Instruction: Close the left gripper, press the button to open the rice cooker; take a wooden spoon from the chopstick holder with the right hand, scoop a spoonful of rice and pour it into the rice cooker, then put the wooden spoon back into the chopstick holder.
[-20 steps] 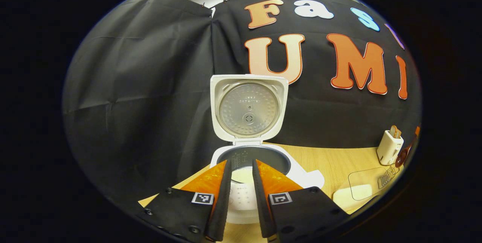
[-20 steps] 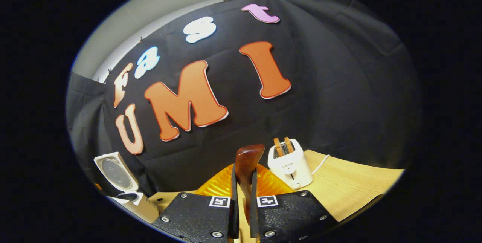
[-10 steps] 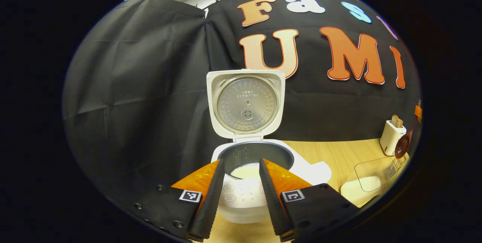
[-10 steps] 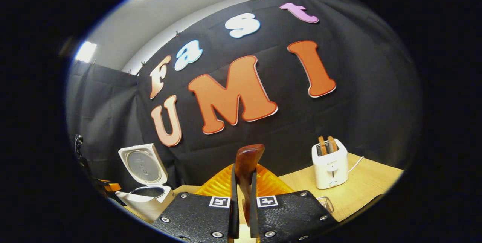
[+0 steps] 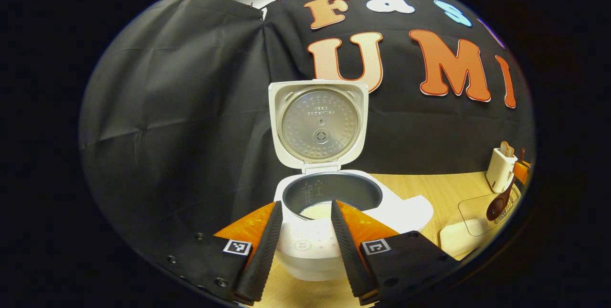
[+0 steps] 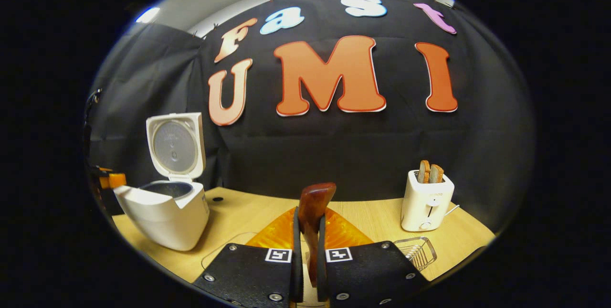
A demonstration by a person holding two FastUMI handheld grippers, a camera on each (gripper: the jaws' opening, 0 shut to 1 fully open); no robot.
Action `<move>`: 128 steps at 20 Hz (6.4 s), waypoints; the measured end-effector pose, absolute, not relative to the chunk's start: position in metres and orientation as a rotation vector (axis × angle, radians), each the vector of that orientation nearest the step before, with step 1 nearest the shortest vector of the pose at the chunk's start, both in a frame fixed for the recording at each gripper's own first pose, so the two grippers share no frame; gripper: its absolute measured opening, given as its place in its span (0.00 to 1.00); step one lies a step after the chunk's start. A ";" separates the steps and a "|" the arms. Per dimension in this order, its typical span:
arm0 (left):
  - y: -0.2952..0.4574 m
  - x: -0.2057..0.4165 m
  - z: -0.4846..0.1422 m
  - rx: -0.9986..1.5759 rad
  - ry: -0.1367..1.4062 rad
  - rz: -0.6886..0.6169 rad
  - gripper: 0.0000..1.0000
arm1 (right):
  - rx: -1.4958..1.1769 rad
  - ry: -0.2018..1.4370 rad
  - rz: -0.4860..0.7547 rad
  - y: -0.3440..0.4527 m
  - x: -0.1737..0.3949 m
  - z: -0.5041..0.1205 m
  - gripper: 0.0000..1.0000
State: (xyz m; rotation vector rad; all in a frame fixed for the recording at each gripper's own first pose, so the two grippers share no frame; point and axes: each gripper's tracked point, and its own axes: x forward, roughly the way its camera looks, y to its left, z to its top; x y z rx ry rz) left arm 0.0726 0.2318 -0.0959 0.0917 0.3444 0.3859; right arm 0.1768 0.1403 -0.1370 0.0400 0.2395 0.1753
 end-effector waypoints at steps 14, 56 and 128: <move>0.234 0.071 -0.105 0.066 0.346 0.369 0.67 | -0.270 0.313 0.205 0.187 0.157 -0.190 0.12; 0.228 0.062 -0.093 0.011 0.299 0.358 0.69 | 1.226 0.633 0.068 0.186 0.163 -0.214 0.11; 0.286 0.081 -0.072 0.015 0.259 0.413 0.67 | 0.376 -0.181 0.868 0.469 0.242 0.114 0.11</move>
